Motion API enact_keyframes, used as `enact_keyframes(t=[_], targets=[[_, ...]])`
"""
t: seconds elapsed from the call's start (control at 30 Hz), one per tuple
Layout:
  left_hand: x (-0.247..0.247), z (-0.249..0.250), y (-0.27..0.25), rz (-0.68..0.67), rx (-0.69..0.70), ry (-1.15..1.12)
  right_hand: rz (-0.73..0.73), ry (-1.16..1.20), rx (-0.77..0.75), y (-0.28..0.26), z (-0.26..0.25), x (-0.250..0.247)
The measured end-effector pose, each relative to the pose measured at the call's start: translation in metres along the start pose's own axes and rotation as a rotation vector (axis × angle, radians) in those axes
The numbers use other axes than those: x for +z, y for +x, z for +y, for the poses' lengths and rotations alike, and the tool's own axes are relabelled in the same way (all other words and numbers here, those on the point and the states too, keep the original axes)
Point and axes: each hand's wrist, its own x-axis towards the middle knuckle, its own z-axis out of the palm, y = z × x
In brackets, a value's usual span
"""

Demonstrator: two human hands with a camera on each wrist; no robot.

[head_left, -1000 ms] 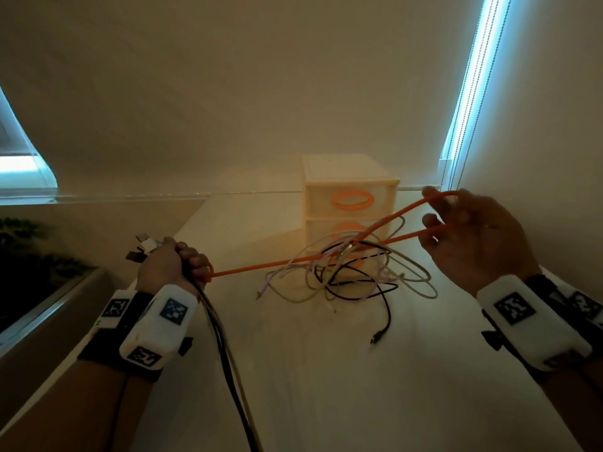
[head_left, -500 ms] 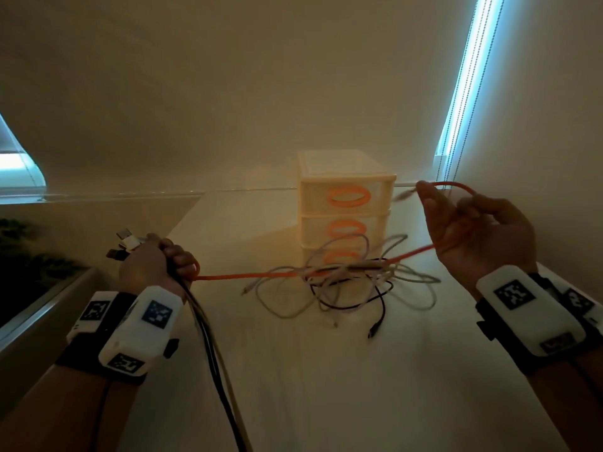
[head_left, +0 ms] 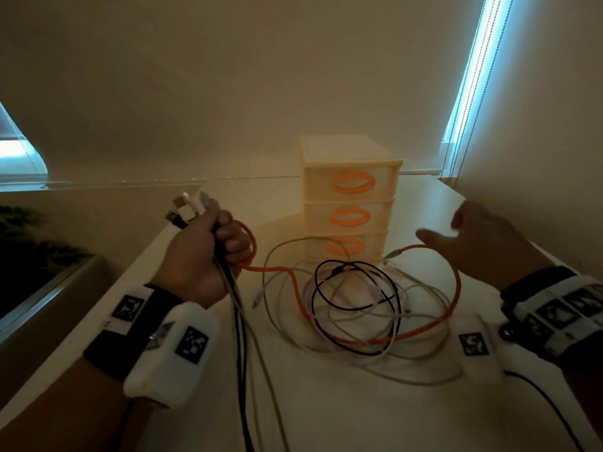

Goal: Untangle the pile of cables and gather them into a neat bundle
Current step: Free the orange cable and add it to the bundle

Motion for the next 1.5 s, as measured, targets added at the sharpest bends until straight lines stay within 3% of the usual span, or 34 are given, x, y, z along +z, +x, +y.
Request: enact_keyframes(t=[0.07, 0.13, 0.23, 0.3, 0.43, 0.57, 0.7, 0.8, 0.87, 0.93, 1.03, 1.1, 1.17, 1.23, 1.33, 1.4, 1.5], targets=[[0.007, -0.010, -0.005, -0.050, -0.017, 0.029, 0.143, 0.190, -0.124, -0.008, -0.028, -0.006], [0.012, -0.018, -0.008, -0.077, -0.028, 0.062, 0.092, 0.454, -0.234, -0.019, -0.064, -0.008], [0.018, -0.026, -0.013, -0.099, -0.024, 0.085, -0.358, 0.986, -0.202, -0.044, -0.111, 0.010], [0.020, -0.027, -0.015, -0.109, -0.019, 0.097, -0.565, 1.099, -0.185, -0.058, -0.126, 0.031], [0.021, -0.022, -0.017, -0.113, 0.002, 0.034, -0.668, 0.996, -0.321, -0.062, -0.121, 0.053], [0.020, -0.011, -0.012, -0.145, -0.004, -0.139, -0.772, 0.651, -0.530, -0.056, -0.108, 0.057], [0.007, 0.007, -0.010, -0.248, -0.023, -0.347, -0.643, 0.360, -0.564, -0.039, -0.091, 0.061], [-0.003, 0.030, -0.012, -0.510, -0.083, -0.449, -0.531, 0.328, -0.461, -0.025, -0.078, 0.062], [-0.002, 0.036, -0.016, -0.610, -0.170, -0.318, -0.502, 0.554, -0.312, -0.019, -0.075, 0.063], [0.005, 0.024, -0.025, -0.648, -0.266, -0.024, -0.510, 0.773, -0.200, -0.019, -0.079, 0.056], [0.015, -0.010, -0.040, -0.670, -0.380, 0.548, -0.478, 0.891, -0.182, -0.020, -0.087, 0.042], [0.022, -0.026, -0.045, -0.685, -0.450, 0.627, -0.444, 0.956, -0.217, -0.025, -0.093, 0.035], [0.027, -0.029, -0.044, -0.638, -0.441, 0.521, -0.431, 1.003, -0.292, -0.036, -0.098, 0.028], [0.031, -0.027, -0.039, -0.521, -0.310, 0.408, -0.404, 0.951, -0.458, -0.048, -0.099, 0.023], [0.028, -0.018, -0.029, -0.286, -0.116, 0.168, -0.417, 0.605, -0.818, -0.063, -0.100, 0.024], [0.024, -0.012, -0.025, -0.211, -0.069, -0.008, -0.488, 0.442, -0.869, -0.063, -0.097, 0.035], [0.021, -0.012, -0.023, -0.170, -0.056, -0.122, -0.541, 0.313, -0.809, -0.055, -0.091, 0.049]])
